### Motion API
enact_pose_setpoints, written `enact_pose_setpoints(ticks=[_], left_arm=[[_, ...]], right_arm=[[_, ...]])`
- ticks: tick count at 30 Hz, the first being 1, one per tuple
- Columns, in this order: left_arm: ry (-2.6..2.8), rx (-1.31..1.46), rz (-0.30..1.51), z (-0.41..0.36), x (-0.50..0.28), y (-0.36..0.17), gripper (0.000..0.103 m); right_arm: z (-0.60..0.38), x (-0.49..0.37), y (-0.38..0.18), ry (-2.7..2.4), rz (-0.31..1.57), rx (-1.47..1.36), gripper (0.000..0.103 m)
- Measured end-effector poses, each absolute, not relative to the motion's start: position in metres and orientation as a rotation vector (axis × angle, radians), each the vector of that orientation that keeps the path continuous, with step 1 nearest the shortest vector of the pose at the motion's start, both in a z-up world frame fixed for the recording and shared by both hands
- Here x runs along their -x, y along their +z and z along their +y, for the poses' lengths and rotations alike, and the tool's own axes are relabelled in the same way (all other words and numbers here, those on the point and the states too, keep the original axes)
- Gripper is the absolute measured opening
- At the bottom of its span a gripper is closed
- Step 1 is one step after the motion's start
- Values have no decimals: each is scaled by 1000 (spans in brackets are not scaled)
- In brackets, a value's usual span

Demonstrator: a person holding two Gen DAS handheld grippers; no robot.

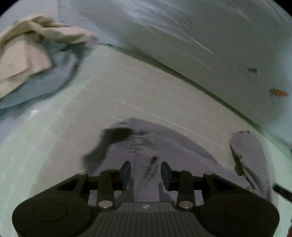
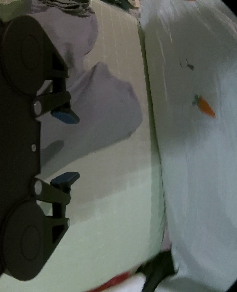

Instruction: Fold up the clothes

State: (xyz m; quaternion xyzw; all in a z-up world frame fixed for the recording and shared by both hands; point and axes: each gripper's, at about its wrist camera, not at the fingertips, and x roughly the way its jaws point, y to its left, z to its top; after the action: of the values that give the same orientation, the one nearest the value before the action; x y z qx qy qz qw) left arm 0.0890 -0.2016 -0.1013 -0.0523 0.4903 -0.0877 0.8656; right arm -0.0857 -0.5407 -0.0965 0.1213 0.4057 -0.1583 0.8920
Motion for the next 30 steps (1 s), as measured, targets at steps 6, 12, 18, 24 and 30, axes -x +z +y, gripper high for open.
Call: enact_pose_setpoints(ticks=[6,12,18,24,30], left_arm=[[-193,38,1108,-236,-115,-133,42],[-153,21,1133,-241,-126,-148,36],[-119,28,1097,-225,-118,-143,3],[-86,10,960,-202,-85,-99,1],[2,-15,915,-154,-41,-71,1]], right_arm=[[-512,29,-108,-191,861,-251,61],[-488,3,-123,-117,912,-148,62],[-502,25,-107,-229,838,-119,8],[-531,83,-68,-428,678,-157,6],[-584,196,-58,-755,675,-228,6]])
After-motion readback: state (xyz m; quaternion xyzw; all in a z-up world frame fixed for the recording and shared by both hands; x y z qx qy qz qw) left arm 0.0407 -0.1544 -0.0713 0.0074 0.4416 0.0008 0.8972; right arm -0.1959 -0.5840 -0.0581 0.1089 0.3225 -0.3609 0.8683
